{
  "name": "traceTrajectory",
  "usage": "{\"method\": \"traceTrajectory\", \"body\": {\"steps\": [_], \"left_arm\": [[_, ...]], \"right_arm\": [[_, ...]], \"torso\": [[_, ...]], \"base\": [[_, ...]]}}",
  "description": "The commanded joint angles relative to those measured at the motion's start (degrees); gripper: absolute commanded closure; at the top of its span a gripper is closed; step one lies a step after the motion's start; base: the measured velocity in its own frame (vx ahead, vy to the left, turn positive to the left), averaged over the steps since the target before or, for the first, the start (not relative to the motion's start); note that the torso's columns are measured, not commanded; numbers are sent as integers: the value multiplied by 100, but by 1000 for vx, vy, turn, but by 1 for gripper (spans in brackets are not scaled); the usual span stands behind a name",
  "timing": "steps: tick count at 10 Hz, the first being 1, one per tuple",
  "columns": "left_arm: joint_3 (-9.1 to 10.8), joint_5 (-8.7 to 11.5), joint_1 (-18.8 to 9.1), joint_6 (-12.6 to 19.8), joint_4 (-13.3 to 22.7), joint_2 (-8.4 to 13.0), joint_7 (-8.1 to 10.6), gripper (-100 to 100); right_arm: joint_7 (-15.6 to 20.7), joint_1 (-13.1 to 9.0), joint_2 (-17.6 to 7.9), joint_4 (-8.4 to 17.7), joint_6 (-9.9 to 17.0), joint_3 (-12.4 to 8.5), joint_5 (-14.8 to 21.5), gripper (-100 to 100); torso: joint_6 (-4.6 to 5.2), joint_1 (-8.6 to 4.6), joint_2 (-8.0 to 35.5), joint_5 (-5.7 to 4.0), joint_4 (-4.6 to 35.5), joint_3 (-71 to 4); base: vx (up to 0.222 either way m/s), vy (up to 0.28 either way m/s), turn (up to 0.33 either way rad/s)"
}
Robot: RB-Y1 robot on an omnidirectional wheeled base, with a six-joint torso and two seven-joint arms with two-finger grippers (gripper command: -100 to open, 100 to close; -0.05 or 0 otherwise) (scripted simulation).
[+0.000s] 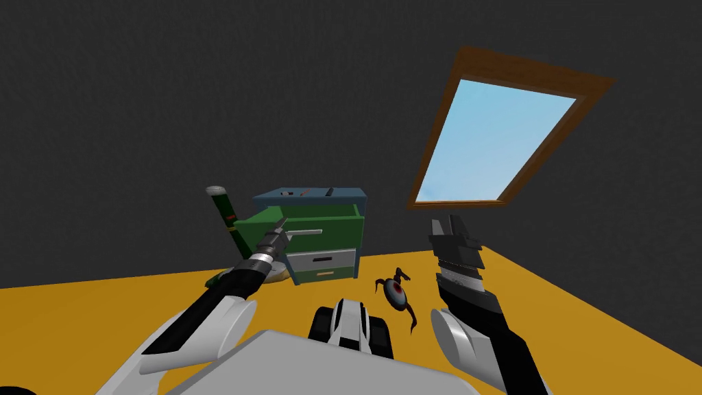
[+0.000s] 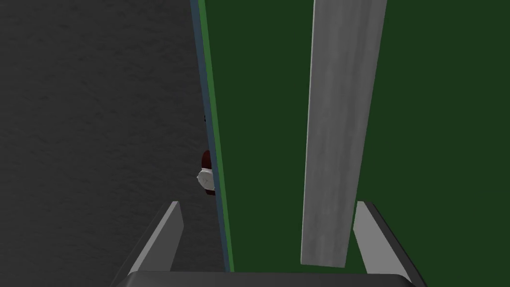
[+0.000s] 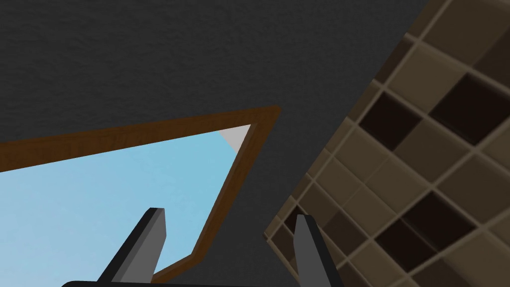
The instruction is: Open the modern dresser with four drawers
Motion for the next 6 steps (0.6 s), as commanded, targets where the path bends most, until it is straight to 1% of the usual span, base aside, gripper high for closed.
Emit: {"method": "traceTrajectory", "body": {"steps": [1,3,4,5,6], "left_arm": [[46,31,-186,417,-239,14,-20,-100],[87,55,-350,751,-418,26,-32,-100],[69,56,-309,704,-312,29,-18,-100],[65,56,-314,751,-320,28,-21,0],[63,56,-308,756,-307,28,-21,0]], "right_arm": [[0,0,0,0,0,0,0,0],[0,0,0,0,0,0,0,0],[0,0,0,0,0,0,0,0],[0,0,0,0,0,0,0,0],[0,0,0,0,0,0,0,0]], "torso": [[-1,-1,6,1,0,4],[-12,-5,21,-13,19,8],[-13,-12,34,-22,31,14],[-10,-13,32,-14,21,17],[-7,-11,24,-9,14,13]], "base": [[-10,11,27],[-10,3,26],[0,0,0],[0,0,0],[0,0,0]]}}
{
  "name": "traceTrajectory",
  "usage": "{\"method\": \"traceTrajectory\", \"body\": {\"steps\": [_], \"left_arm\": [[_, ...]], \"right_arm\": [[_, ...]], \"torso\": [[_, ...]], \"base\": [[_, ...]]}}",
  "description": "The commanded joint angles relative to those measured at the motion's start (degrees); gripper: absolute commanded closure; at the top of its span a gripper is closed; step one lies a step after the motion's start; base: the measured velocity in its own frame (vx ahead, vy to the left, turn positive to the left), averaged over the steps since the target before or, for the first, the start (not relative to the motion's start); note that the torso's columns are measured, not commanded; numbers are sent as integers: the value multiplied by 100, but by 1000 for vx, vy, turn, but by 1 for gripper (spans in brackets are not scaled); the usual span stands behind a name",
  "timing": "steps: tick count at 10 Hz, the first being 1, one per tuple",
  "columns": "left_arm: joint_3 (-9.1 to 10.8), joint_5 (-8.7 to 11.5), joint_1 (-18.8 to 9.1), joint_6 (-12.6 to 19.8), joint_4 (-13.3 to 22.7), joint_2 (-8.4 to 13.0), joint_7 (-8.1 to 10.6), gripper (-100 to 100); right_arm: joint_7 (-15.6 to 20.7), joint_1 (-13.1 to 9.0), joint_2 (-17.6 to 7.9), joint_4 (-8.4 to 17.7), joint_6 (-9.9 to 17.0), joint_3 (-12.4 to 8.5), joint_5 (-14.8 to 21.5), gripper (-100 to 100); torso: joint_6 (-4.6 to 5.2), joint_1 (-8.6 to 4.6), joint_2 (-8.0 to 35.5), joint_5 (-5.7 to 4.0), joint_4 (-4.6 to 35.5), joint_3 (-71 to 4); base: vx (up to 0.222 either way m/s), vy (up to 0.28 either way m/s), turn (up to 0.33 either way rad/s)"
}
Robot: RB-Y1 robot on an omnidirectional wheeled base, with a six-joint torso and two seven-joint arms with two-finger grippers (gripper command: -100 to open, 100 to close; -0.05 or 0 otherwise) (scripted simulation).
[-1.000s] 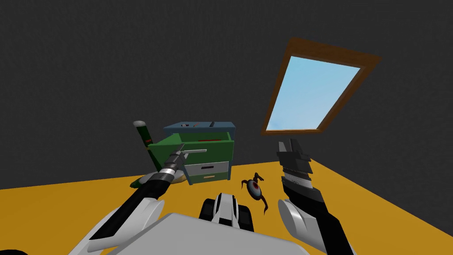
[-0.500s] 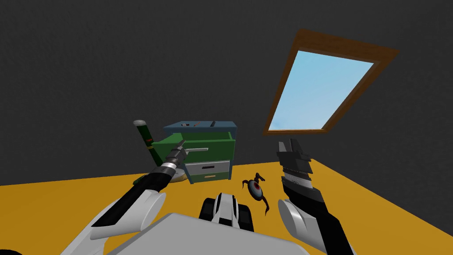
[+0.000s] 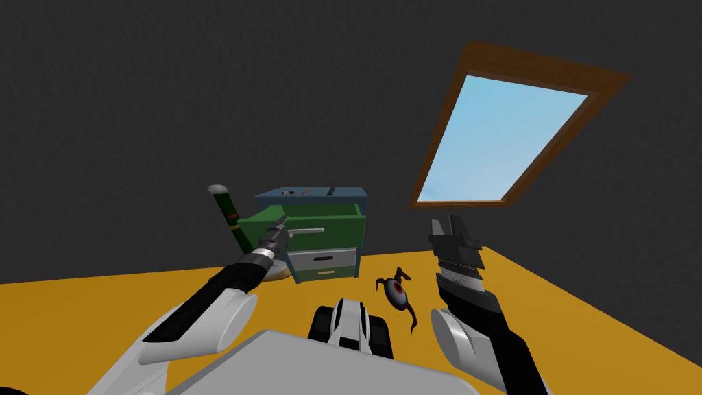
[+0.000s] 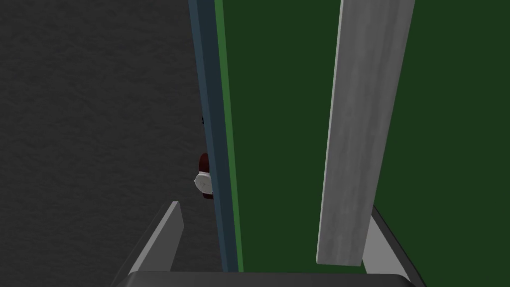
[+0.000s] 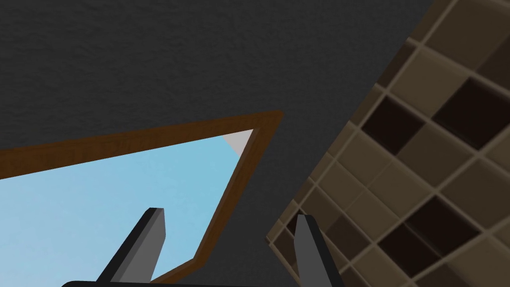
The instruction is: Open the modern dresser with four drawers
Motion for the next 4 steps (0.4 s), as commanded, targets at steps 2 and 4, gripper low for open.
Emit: {"method": "traceTrajectory", "body": {"steps": [2,4], "left_arm": [[-4,1,8,13,14,-1,0,0],[-6,1,13,21,22,-1,0,0]], "right_arm": [[0,0,0,0,0,0,0,0],[0,0,0,0,0,0,0,0]], "torso": [[3,5,-15,5,-8,-9],[5,8,-23,8,-13,-13]], "base": [[0,0,0],[0,0,0]]}}
